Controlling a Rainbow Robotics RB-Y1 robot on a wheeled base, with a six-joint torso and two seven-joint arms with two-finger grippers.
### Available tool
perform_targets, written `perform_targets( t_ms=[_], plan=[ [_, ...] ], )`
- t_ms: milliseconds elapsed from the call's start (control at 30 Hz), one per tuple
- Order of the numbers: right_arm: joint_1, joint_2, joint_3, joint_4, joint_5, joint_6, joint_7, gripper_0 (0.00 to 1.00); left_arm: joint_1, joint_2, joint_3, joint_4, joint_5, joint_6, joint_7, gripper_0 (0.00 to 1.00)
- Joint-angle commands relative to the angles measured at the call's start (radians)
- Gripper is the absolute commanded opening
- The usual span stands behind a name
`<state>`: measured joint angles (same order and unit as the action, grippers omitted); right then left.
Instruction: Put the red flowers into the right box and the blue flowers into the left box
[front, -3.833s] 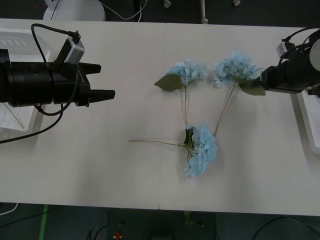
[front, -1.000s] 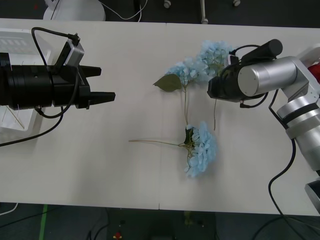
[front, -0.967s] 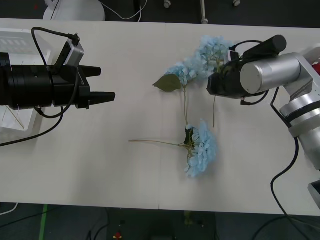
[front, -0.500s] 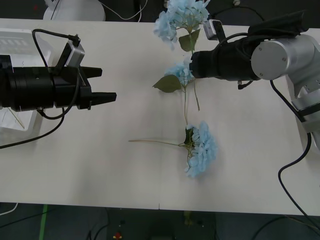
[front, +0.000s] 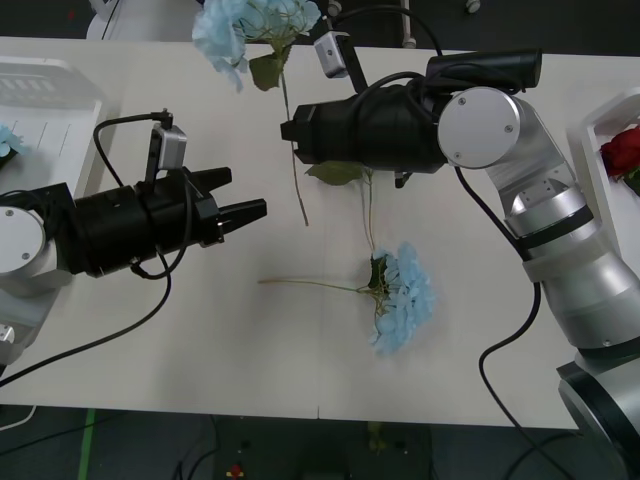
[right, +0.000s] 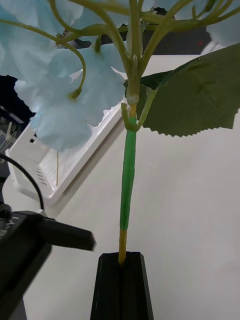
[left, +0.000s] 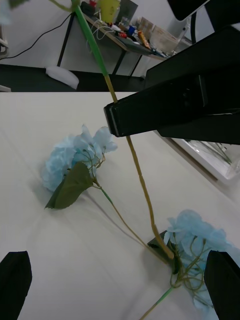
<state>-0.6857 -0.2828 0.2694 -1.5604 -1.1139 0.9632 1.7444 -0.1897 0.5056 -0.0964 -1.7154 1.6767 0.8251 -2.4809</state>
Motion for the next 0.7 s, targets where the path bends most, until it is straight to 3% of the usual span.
perform_targets(
  t_ms=[33, 400, 433, 467, 567, 600, 700],
  plan=[
    [-0.021, 0.085, -0.002, -0.037, -0.030, -0.011, 0.070, 0.00, 0.015, -0.044, -0.092, -0.020, 0.015, -0.090, -0.020, 1.00],
    [-0.017, 0.136, 0.002, -0.037, -0.050, -0.017, 0.106, 0.00, 0.030, -0.070, -0.137, -0.036, 0.028, -0.141, -0.032, 1.00],
    [-0.015, 0.137, 0.002, -0.037, -0.053, -0.017, 0.109, 0.00, 0.029, -0.076, -0.137, -0.036, 0.029, -0.150, -0.033, 0.93],
    [-0.015, 0.137, 0.002, -0.037, -0.055, -0.017, 0.110, 0.00, 0.029, -0.079, -0.137, -0.038, 0.031, -0.155, -0.033, 0.68],
    [-0.014, 0.137, 0.001, -0.035, -0.053, -0.011, 0.110, 0.00, 0.029, -0.082, -0.137, -0.038, 0.040, -0.167, -0.030, 0.05],
    [-0.012, 0.136, 0.002, -0.035, -0.053, -0.009, 0.110, 0.00, 0.029, -0.082, -0.137, -0.038, 0.044, -0.170, -0.032, 0.00],
    [-0.011, 0.129, 0.002, -0.035, -0.052, 0.000, 0.110, 0.00, 0.029, -0.082, -0.137, -0.038, 0.069, -0.172, -0.032, 0.00]
  ],
)
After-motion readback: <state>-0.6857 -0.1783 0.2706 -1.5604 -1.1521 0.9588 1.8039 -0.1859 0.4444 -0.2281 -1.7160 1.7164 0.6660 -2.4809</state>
